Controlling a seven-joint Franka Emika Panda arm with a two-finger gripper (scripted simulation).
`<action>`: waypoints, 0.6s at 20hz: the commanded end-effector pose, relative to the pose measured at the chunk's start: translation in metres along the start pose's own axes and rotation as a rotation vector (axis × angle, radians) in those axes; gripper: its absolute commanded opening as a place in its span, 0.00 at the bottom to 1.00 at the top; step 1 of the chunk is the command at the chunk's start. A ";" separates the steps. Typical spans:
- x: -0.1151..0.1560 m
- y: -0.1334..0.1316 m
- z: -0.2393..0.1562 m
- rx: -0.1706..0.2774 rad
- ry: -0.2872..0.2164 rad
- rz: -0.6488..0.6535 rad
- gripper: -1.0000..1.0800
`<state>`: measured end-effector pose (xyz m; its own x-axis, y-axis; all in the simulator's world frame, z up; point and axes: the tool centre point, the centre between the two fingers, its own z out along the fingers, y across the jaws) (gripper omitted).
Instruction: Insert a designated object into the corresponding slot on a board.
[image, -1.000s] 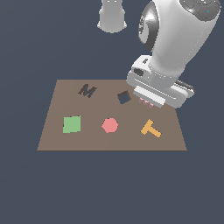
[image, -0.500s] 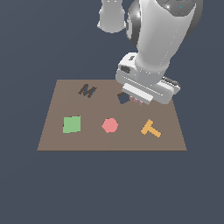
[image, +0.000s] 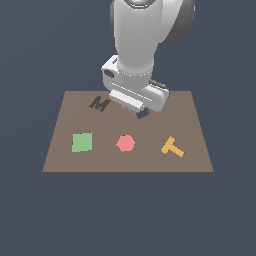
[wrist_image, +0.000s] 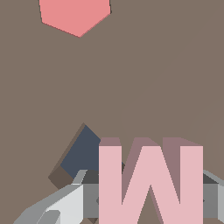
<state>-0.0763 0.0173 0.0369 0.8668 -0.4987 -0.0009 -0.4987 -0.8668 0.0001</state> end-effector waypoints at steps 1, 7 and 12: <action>0.008 0.025 -0.001 0.000 0.001 -0.016 0.00; 0.027 0.072 -0.002 0.001 0.001 -0.046 0.00; 0.039 0.098 -0.003 0.001 0.001 -0.062 0.00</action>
<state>-0.0909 -0.0793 0.0397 0.8932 -0.4497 -0.0007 -0.4497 -0.8932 -0.0001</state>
